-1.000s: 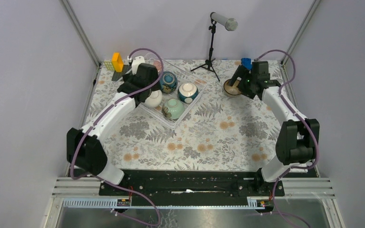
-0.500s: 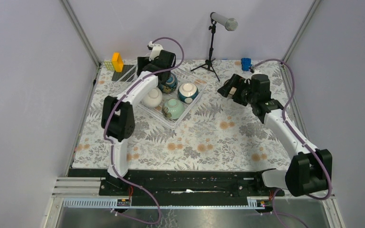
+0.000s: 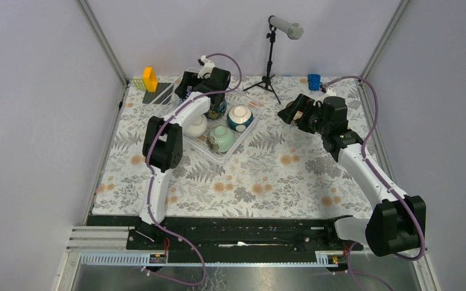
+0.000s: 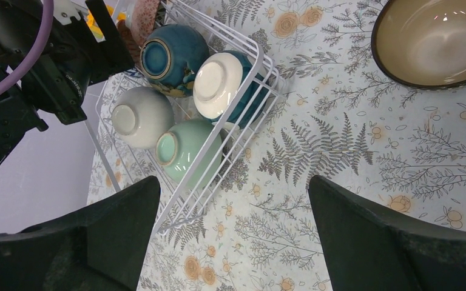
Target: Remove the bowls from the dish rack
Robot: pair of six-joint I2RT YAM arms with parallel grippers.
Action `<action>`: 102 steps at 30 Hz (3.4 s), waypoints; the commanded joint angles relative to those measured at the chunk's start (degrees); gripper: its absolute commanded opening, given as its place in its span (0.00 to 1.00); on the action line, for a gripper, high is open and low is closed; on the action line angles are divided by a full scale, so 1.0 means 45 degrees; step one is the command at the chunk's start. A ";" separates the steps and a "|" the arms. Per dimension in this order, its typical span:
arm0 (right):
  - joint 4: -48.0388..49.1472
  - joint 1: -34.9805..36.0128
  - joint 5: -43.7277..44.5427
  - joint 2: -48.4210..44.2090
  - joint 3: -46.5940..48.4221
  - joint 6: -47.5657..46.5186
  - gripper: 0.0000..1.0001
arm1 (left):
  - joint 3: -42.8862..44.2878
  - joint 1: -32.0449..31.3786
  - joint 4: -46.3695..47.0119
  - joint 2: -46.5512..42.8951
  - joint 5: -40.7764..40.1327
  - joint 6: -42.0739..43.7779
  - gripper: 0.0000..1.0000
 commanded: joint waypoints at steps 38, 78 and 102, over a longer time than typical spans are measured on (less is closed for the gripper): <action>0.0702 0.0036 0.0156 -0.0179 -0.0176 -0.0381 1.00 | 0.0163 0.0554 0.1108 0.0790 0.0140 0.0717 0.84; 0.0378 0.0035 0.0029 0.0012 0.0212 -0.0358 1.00 | -0.1013 0.0937 0.4556 0.0299 -0.4083 0.4371 0.00; 0.0177 0.0036 -0.0005 -0.0212 0.0173 -0.0476 1.00 | -0.1372 0.0356 2.6344 -0.0198 -0.7177 2.2490 0.00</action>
